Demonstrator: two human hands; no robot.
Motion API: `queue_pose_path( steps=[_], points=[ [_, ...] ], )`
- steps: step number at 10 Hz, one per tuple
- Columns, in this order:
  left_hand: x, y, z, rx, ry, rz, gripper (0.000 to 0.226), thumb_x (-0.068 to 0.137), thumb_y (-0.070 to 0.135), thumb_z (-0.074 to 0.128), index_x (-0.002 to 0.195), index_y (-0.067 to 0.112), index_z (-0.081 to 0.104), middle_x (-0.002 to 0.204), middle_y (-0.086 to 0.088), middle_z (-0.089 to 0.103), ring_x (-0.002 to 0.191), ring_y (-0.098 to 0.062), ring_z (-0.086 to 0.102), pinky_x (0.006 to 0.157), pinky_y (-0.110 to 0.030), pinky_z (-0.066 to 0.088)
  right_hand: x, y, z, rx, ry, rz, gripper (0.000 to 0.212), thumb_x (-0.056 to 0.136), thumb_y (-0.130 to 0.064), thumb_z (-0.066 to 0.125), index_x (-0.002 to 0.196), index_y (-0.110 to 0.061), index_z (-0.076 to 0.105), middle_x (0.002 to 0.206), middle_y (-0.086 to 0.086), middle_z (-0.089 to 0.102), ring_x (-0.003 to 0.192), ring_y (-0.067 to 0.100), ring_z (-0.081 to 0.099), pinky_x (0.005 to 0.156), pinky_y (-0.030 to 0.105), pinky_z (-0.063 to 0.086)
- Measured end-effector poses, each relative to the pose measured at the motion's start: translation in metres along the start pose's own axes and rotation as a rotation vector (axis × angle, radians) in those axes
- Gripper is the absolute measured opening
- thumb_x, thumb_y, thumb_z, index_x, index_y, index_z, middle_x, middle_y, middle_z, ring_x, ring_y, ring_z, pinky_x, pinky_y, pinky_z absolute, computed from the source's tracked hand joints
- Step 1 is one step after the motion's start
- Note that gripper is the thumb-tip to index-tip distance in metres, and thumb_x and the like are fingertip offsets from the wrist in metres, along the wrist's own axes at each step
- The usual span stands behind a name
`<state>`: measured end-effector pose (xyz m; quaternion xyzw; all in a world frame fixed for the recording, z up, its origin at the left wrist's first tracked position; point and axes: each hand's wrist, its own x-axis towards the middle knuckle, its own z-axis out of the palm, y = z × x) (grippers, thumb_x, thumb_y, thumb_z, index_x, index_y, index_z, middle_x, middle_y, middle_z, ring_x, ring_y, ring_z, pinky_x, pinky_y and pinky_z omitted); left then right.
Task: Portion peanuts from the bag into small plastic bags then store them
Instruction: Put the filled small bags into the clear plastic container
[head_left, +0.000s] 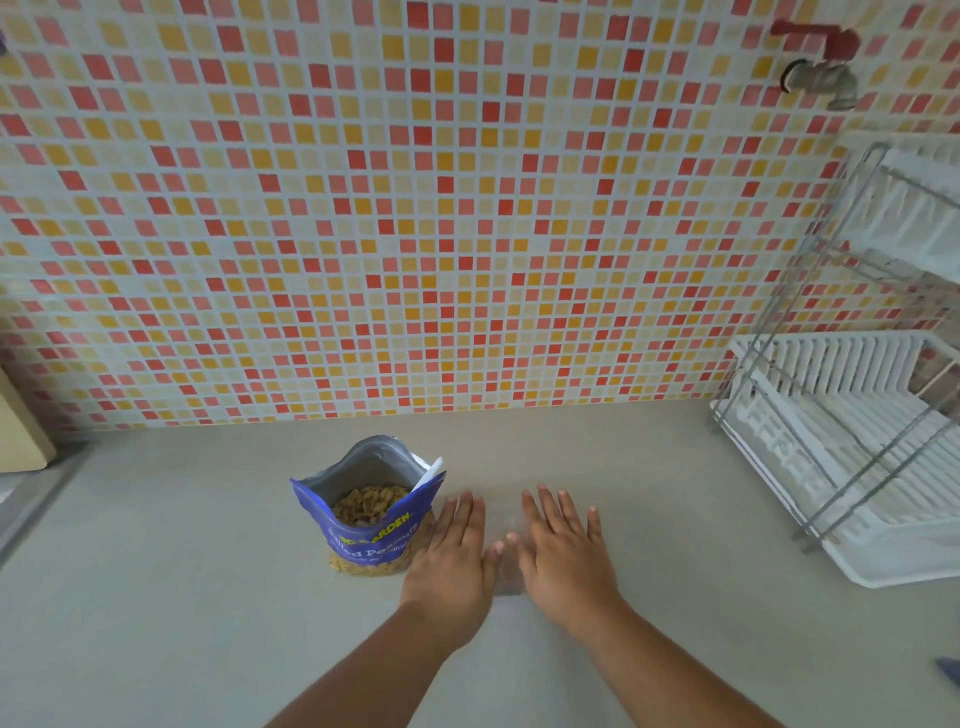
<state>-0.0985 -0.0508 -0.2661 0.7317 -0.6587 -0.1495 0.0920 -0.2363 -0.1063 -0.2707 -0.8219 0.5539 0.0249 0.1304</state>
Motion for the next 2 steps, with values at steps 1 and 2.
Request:
queue_pose_path(
  steps=[1, 2],
  points=[
    [-0.007, 0.02, -0.015, -0.086, 0.035, 0.059, 0.079, 0.084, 0.061, -0.013, 0.15, 0.019, -0.005, 0.154, 0.011, -0.015, 0.143, -0.008, -0.017, 0.114, -0.026, -0.009, -0.003, 0.004, -0.016, -0.022, 0.021, -0.008, 0.122, 0.048, -0.07, -0.044, 0.152, -0.024, 0.002, 0.161, -0.002, 0.0, 0.149, 0.018, -0.005, 0.12, 0.042, -0.004],
    [-0.006, 0.043, -0.045, -0.154, 0.107, 0.103, 0.092, 0.068, 0.062, -0.018, 0.149, 0.019, -0.006, 0.149, 0.012, -0.019, 0.138, -0.006, -0.023, 0.111, -0.022, -0.014, -0.006, 0.001, -0.047, 0.024, 0.074, 0.026, 0.098, 0.069, -0.07, -0.025, 0.152, -0.022, 0.0, 0.161, -0.002, -0.001, 0.149, 0.017, -0.006, 0.121, 0.039, -0.005]
  ],
)
